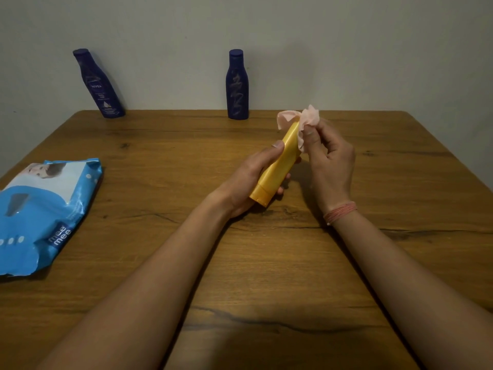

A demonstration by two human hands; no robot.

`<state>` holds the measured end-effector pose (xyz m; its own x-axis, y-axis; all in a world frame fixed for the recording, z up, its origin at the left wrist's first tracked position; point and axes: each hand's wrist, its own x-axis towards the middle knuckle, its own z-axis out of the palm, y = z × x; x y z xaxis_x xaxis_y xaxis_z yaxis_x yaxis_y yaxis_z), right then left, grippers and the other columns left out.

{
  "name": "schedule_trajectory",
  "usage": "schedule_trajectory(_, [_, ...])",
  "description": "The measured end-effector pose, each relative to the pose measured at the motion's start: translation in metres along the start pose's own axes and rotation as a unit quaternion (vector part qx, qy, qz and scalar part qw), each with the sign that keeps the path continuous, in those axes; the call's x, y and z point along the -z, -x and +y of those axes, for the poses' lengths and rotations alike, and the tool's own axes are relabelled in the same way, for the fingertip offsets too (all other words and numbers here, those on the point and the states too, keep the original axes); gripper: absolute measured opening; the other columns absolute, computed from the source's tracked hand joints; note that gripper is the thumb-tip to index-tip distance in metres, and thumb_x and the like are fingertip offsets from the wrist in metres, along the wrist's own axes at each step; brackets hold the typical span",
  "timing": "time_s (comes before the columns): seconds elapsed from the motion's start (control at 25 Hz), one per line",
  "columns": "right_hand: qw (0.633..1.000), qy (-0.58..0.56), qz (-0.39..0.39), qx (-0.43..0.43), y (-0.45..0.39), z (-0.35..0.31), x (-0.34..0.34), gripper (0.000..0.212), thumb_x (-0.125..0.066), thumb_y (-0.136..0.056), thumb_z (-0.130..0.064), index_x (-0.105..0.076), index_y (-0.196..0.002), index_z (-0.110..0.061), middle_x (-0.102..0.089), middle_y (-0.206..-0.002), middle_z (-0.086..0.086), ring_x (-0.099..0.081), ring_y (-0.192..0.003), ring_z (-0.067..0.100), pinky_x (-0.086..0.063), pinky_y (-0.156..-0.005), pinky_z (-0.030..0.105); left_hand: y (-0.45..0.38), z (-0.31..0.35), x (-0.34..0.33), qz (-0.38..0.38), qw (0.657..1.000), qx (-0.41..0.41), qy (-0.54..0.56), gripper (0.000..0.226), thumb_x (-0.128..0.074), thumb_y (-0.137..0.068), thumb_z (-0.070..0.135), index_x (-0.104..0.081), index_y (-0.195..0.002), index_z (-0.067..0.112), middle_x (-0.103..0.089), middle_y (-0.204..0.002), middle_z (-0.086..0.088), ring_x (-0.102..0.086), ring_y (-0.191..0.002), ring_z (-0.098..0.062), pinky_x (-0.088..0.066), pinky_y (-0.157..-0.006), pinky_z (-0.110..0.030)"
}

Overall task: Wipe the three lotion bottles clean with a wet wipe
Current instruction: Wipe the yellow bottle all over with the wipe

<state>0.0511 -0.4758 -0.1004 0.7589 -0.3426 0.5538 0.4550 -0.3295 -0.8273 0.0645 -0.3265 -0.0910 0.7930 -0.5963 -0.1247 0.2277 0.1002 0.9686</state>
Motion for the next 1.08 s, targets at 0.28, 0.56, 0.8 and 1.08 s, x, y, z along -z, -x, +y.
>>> schedule_trajectory(0.28, [1.0,0.011,-0.004,0.005,-0.001,0.001,0.002,0.031,-0.049,-0.1,-0.031,-0.071,-0.103,-0.009,-0.069,-0.098,0.0,-0.062,-0.09,0.005,-0.05,-0.074,0.023,-0.001,-0.002,0.002,-0.006,1.0,-0.01,0.0,0.055,-0.048,-0.094,0.049,-0.045,-0.137,0.015,-0.054,-0.123,-0.014,-0.056,-0.085,-0.016,-0.048,-0.069,-0.031])
schedule_trajectory(0.56, [0.995,-0.006,-0.005,-0.102,-0.003,0.008,0.003,0.034,-0.049,-0.1,-0.036,-0.073,-0.092,-0.013,-0.07,-0.085,0.005,-0.065,-0.08,0.02,-0.052,-0.069,0.04,0.001,-0.001,-0.001,0.013,0.999,-0.025,-0.023,0.047,-0.046,-0.099,0.044,-0.044,-0.14,0.021,-0.056,-0.122,-0.008,-0.056,-0.087,-0.016,-0.048,-0.069,-0.028])
schedule_trajectory(0.8, [0.997,-0.007,-0.073,0.009,0.003,-0.002,-0.004,0.044,-0.052,-0.097,-0.037,-0.059,-0.13,-0.008,-0.065,-0.123,0.005,-0.061,-0.115,0.014,-0.054,-0.093,0.038,-0.006,-0.004,0.004,0.068,0.992,-0.09,-0.054,0.073,-0.068,-0.088,0.031,-0.034,-0.152,0.03,-0.052,-0.141,-0.002,-0.058,-0.12,-0.021,-0.058,-0.092,-0.041])
schedule_trajectory(1.08, [0.991,0.003,-0.108,-0.075,0.008,-0.004,-0.005,0.022,-0.056,-0.096,-0.03,-0.066,-0.107,-0.014,-0.072,-0.095,0.003,-0.069,-0.088,0.018,-0.057,-0.076,0.05,-0.012,-0.008,0.01,0.169,0.967,-0.156,-0.114,0.055,-0.061,-0.097,0.02,-0.039,-0.147,0.022,-0.057,-0.135,-0.007,-0.063,-0.115,-0.022,-0.057,-0.091,-0.042])
